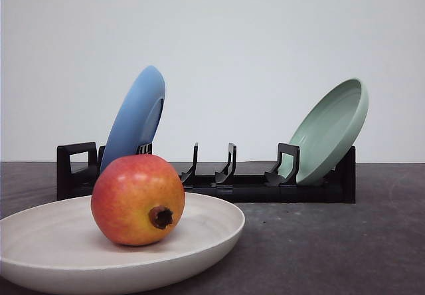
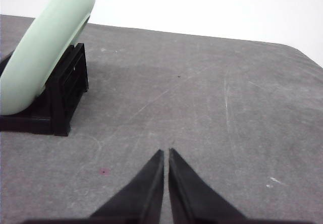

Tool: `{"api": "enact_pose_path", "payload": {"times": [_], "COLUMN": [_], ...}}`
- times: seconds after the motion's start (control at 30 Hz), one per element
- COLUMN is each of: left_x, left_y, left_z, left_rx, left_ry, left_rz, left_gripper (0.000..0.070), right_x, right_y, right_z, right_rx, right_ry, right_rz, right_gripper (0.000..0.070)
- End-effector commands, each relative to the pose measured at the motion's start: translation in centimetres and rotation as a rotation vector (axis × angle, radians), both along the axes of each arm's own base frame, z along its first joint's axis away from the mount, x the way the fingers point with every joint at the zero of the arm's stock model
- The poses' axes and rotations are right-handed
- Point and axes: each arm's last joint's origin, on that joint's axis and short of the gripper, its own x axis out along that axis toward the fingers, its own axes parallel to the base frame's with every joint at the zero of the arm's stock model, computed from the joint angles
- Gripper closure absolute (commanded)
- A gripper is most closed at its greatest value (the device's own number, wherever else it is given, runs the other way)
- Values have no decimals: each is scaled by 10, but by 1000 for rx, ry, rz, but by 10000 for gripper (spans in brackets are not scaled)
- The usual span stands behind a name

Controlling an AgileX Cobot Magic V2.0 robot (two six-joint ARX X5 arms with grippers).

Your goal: Place pomegranate in white plate

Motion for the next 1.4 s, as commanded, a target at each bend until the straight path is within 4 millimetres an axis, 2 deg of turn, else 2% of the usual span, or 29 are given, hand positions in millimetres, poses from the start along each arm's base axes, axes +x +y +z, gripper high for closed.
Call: {"api": "enact_pose_path", "payload": {"times": [0.0, 1.37], "left_x": [0, 0], "left_y": [0, 0], "left_z": [-3, -3], "left_rx": [3, 3], "left_ry": [10, 10], "left_rz": [-4, -4], "left_gripper": [700, 700], "right_x": [0, 0], "right_y": [0, 0], "right_z": [0, 0], "right_rx": [-6, -7], "right_ry": [-8, -8], "right_rz": [-5, -5], "right_gripper": [690, 690]}}
